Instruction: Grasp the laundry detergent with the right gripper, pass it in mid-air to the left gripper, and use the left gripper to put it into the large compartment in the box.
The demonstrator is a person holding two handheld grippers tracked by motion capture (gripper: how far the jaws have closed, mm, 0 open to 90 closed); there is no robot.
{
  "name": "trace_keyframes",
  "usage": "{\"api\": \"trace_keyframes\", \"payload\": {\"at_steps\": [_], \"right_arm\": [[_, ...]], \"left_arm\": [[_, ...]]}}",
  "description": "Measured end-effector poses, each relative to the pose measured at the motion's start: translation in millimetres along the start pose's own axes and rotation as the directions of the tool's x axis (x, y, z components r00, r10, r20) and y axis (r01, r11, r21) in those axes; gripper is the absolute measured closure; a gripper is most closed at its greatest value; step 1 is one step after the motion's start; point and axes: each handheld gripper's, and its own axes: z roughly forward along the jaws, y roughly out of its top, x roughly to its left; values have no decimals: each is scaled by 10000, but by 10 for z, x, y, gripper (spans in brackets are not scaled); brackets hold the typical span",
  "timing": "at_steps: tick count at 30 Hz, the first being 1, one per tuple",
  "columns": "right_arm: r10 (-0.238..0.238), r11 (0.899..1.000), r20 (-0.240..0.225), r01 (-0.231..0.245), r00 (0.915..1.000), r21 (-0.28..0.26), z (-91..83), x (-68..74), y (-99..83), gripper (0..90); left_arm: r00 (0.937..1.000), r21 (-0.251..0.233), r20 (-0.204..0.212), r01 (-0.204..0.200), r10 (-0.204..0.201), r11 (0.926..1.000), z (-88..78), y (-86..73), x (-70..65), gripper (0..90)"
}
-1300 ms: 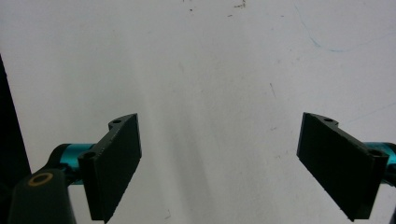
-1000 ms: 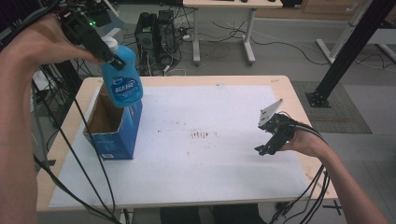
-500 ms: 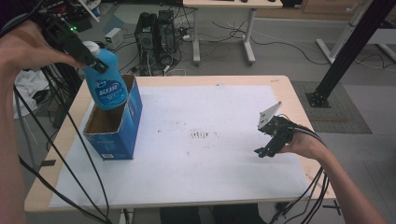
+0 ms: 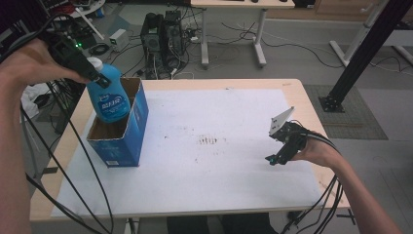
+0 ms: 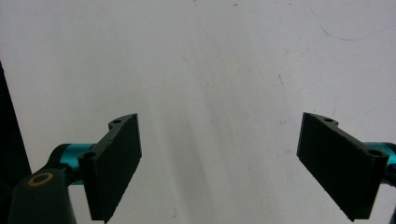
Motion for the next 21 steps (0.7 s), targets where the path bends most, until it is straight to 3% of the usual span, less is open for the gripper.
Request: {"api": "trace_keyframes", "payload": {"at_steps": [5,10,12,15,18,21], "right_arm": [[-146,9999,34,146,9999,73,-9,15,7,130],[-253,9996,50,252,9997,84,-19,16,-6,130],[-211,9997,47,210,9998,149,-26,16,-11,130],[-194,9997,69,193,9998,113,-22,19,-23,130],[-133,9997,52,132,9999,203,-13,28,-32,130],[-152,9996,73,150,9999,231,-5,31,-34,130]], "left_arm": [[9999,243,163,-53,49,9997,113,-55,31,384],[9995,274,202,241,-247,9993,276,-146,38,384],[9997,463,204,82,-92,9989,333,-179,54,384],[9989,445,337,299,-314,9986,434,-234,52,384],[9991,726,412,64,-94,9973,509,-268,66,384],[9984,865,528,131,-177,9962,574,-284,58,384]]}}
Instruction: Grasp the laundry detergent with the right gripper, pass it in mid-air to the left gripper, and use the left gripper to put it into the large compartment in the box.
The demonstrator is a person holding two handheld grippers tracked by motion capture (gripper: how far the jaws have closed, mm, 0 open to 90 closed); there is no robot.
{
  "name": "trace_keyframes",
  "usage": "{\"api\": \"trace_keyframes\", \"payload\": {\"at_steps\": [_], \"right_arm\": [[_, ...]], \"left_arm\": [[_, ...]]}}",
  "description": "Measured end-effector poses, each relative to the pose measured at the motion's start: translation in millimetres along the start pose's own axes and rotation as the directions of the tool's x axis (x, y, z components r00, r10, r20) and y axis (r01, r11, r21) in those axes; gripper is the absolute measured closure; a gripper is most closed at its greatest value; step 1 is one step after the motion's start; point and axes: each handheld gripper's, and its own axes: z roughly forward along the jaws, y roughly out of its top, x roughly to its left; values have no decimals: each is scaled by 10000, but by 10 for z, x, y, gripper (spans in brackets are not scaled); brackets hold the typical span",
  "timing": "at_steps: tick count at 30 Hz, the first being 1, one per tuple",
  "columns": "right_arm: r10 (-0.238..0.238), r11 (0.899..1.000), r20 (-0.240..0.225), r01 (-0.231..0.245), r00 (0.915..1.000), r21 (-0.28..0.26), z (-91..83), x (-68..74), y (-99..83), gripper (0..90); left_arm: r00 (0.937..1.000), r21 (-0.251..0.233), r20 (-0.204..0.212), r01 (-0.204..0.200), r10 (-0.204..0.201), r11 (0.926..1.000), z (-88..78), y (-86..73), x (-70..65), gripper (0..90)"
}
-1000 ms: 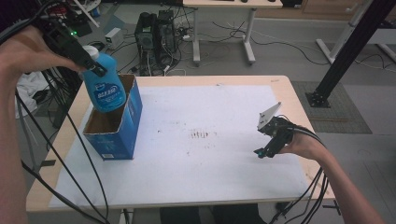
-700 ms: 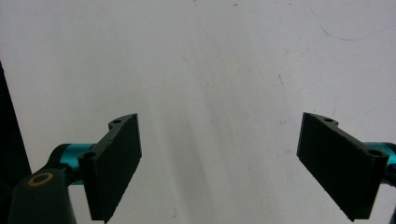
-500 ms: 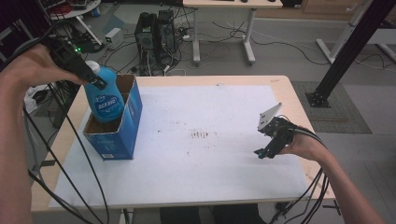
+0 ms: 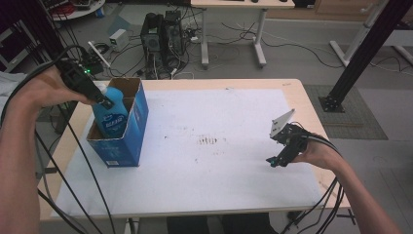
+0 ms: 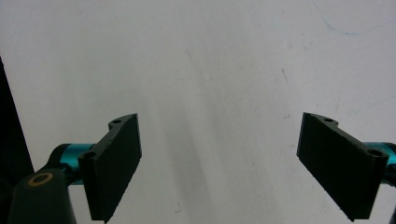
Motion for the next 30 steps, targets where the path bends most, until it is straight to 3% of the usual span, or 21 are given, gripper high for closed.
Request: {"api": "trace_keyframes", "payload": {"at_steps": [4,14,19,30], "right_arm": [[-167,9999,-55,167,9998,-40,23,0,3,131],[4,10000,-43,-4,10000,73,45,19,-14,131],[-60,9999,-30,60,10000,87,51,23,-20,130],[-29,9998,-51,30,10000,196,71,38,-38,131]], "left_arm": [[9999,65,116,109,-110,9999,175,-53,14,384],[9998,214,178,120,-123,9997,394,-113,39,384],[9996,611,74,-285,281,9977,502,-128,55,384],[9992,788,119,-391,383,9961,682,-174,55,384]]}}
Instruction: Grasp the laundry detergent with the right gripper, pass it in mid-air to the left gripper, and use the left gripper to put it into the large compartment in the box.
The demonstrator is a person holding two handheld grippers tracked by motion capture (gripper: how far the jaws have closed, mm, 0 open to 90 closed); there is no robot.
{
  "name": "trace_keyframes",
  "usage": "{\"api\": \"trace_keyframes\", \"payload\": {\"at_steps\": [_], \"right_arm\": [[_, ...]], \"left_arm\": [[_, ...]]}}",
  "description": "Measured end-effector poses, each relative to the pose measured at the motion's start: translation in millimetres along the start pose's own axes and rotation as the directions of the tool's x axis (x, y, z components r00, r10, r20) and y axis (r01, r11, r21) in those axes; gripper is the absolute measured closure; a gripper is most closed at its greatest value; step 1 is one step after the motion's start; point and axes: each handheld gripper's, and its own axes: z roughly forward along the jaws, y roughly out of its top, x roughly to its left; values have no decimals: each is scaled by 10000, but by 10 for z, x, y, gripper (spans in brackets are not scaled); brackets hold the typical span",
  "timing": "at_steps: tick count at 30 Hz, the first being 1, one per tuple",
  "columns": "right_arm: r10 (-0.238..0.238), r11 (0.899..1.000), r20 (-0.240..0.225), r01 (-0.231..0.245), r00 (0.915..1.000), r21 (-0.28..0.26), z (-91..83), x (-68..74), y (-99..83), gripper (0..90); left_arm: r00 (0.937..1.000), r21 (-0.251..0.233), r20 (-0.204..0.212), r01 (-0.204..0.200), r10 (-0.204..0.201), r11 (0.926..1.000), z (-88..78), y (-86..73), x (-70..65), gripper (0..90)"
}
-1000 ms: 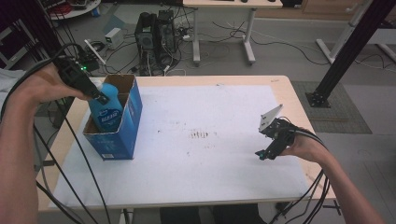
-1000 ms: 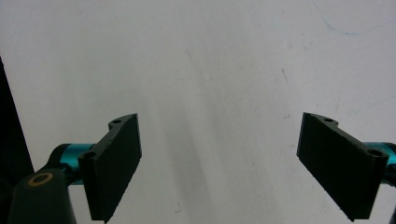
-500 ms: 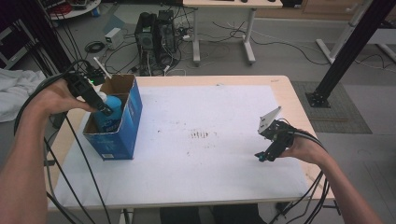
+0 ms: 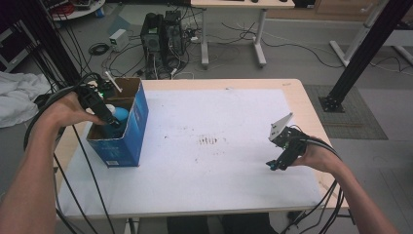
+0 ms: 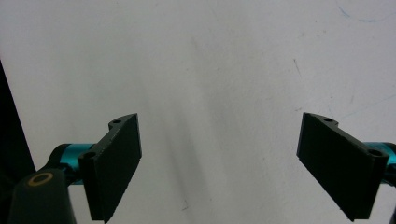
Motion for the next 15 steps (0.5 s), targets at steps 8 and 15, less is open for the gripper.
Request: {"api": "trace_keyframes", "payload": {"at_steps": [8,15], "right_arm": [[-27,10000,16,27,10000,-6,-7,3,-1,131],[-46,10000,42,46,10000,-28,-11,15,-6,131]], "left_arm": [[10000,-194,-25,75,-76,9998,51,-34,-29,384],[9996,101,-185,-191,193,9998,44,-39,-77,383]]}}
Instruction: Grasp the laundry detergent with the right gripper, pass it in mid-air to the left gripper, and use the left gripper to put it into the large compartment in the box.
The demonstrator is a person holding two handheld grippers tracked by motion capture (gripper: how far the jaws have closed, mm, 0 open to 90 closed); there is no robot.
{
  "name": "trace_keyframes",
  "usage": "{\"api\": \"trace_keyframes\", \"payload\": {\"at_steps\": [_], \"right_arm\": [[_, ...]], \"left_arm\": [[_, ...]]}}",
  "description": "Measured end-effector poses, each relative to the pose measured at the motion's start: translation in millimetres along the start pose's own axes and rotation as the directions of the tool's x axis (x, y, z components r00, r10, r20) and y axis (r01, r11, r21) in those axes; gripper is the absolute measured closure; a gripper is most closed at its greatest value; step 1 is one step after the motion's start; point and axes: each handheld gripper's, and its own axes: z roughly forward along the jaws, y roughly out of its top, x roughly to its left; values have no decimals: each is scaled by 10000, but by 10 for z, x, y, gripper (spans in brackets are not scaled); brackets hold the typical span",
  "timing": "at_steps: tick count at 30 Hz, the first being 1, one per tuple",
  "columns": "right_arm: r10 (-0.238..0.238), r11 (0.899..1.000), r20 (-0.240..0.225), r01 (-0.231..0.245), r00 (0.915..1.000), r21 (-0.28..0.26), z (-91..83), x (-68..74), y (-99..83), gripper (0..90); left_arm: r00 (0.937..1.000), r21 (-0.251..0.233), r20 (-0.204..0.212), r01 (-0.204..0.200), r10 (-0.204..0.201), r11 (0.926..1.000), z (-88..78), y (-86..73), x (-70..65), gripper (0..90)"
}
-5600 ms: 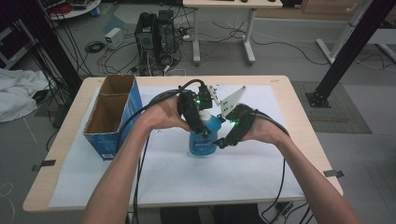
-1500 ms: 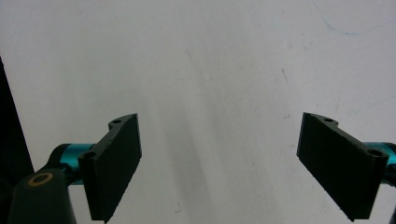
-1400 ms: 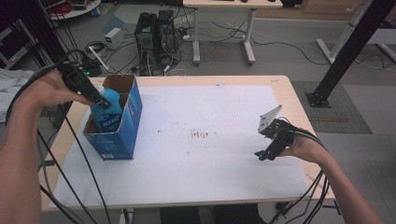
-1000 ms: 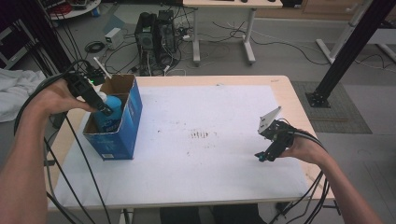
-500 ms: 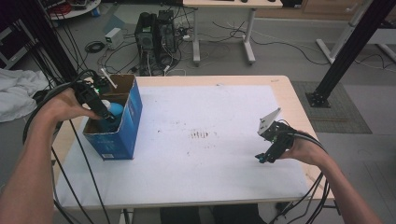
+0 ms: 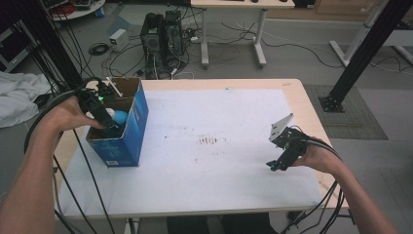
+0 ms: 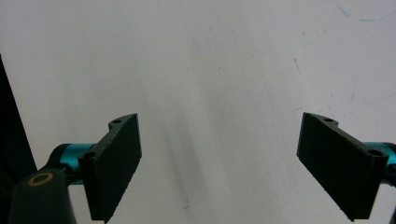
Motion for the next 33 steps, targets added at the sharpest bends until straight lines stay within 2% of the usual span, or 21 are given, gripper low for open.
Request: {"api": "trace_keyframes", "payload": {"at_steps": [6,10,15,17,23,24,33], "right_arm": [[94,9999,46,-93,9999,-49,-9,27,4,131],[128,9999,70,-128,9999,-15,-25,26,-12,131],[199,9998,122,-199,9997,-7,-33,25,-19,130],[121,9999,82,-120,9999,-45,-28,18,-16,130],[125,9999,98,-125,9999,-26,-17,27,5,130],[-64,9999,123,65,9999,-89,-14,12,7,130],[-31,10000,94,32,10000,-92,-14,15,-6,131]], "left_arm": [[9999,140,-81,-63,64,9999,2,25,-22,381],[9999,48,-70,119,-118,9999,8,22,-28,380],[9999,321,-159,-42,47,9995,-1,45,-32,379],[9999,225,-157,68,-65,9997,7,44,-35,378],[9997,408,-232,-17,26,9992,-4,48,-27,375],[9997,359,-236,36,-27,9993,0,49,-31,374],[9995,242,5,322,-323,9992,-1,52,-4,327]]}}
